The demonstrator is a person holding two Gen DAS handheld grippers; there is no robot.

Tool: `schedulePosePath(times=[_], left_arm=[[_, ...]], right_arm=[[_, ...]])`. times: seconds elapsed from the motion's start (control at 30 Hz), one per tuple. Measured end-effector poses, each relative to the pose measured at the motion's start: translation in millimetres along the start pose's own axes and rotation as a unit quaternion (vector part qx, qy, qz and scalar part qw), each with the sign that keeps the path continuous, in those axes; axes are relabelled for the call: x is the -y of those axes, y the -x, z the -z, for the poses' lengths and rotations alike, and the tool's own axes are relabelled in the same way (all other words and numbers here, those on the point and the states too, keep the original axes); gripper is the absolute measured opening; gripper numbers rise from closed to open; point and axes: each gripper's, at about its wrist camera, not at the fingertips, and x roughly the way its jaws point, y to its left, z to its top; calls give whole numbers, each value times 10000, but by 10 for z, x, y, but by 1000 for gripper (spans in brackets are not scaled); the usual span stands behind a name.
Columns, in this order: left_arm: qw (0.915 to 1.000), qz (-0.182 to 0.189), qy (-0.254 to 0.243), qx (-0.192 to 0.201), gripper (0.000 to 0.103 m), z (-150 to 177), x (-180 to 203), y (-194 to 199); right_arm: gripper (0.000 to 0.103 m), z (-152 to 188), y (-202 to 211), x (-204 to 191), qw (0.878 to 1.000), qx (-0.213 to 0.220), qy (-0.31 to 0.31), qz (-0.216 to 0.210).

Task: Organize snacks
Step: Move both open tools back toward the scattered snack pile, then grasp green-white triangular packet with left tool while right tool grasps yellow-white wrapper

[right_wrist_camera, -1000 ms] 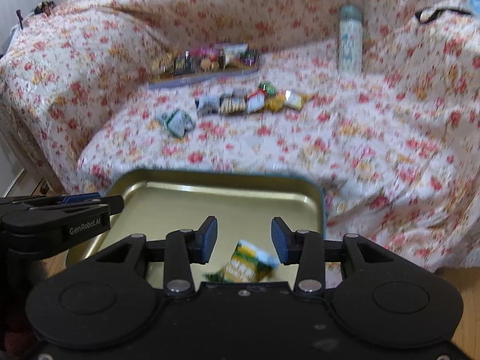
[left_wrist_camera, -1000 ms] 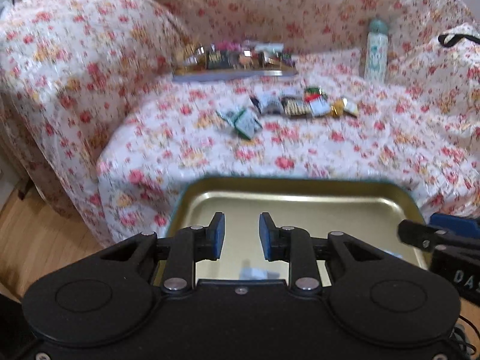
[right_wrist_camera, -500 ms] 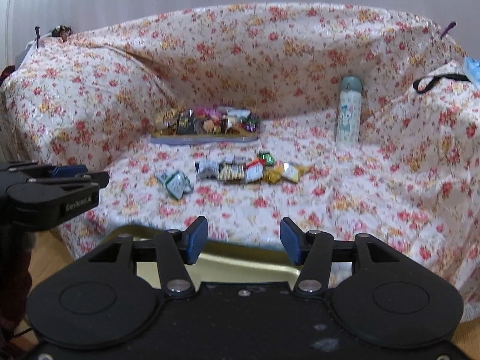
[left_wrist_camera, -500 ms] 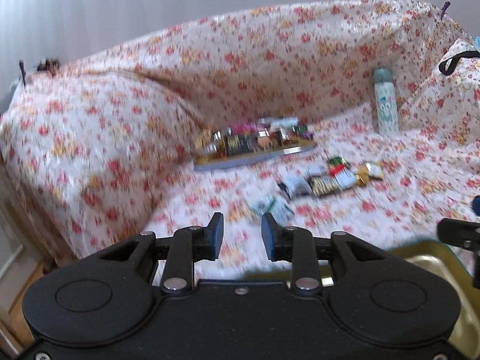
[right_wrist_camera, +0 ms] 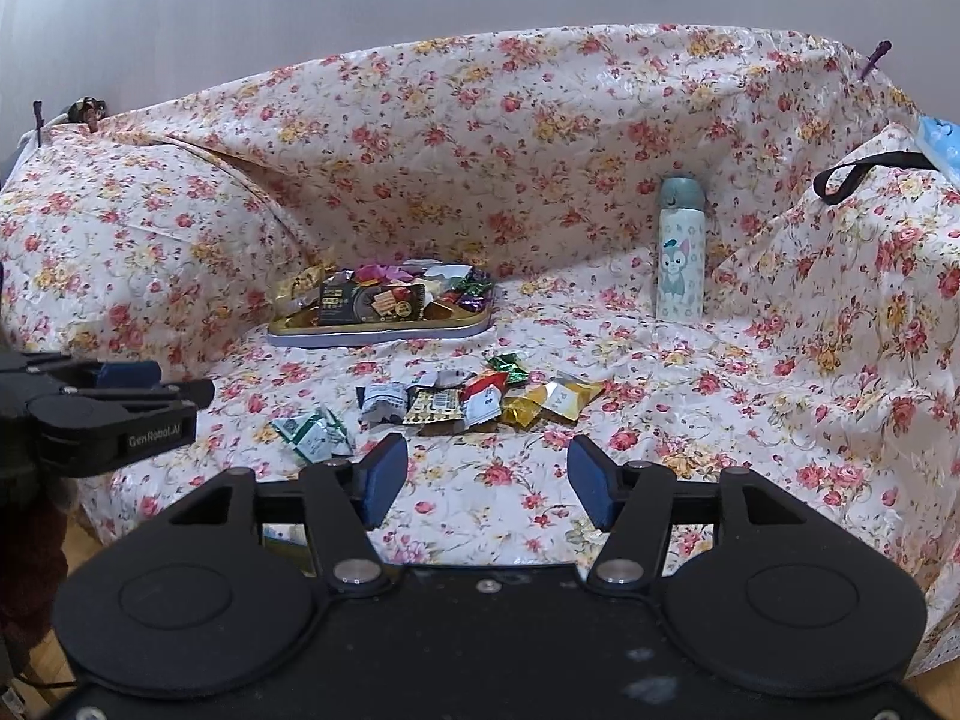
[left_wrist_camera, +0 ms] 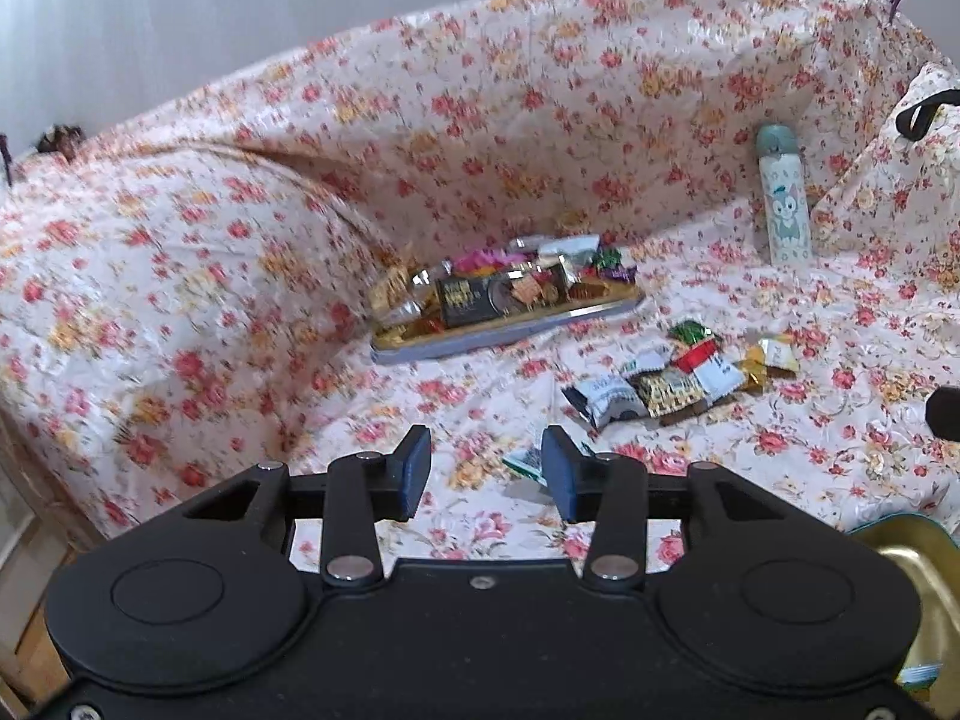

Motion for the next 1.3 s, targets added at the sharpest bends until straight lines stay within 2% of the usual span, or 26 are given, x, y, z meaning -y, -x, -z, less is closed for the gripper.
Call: schedulePosePath(times=[0.27,0.7,1.03,1.3], left_arm=[[9972,329,271,-622,52,85,13,-335],[9910,613,372,-1130,52,123,145,-847],[9907,573,329,-1188,52,21,167,-1197],[9900,613,393,-1207,52,-107,118,-1441]], right_arm=[[62,-15,-225,60,9996,-275,-76,43],[63,47,-671,138,9953,-875,-411,91],[63,20,-1011,168,9925,-1159,-348,176],[63,-93,-1315,242,9916,-1225,-282,307]])
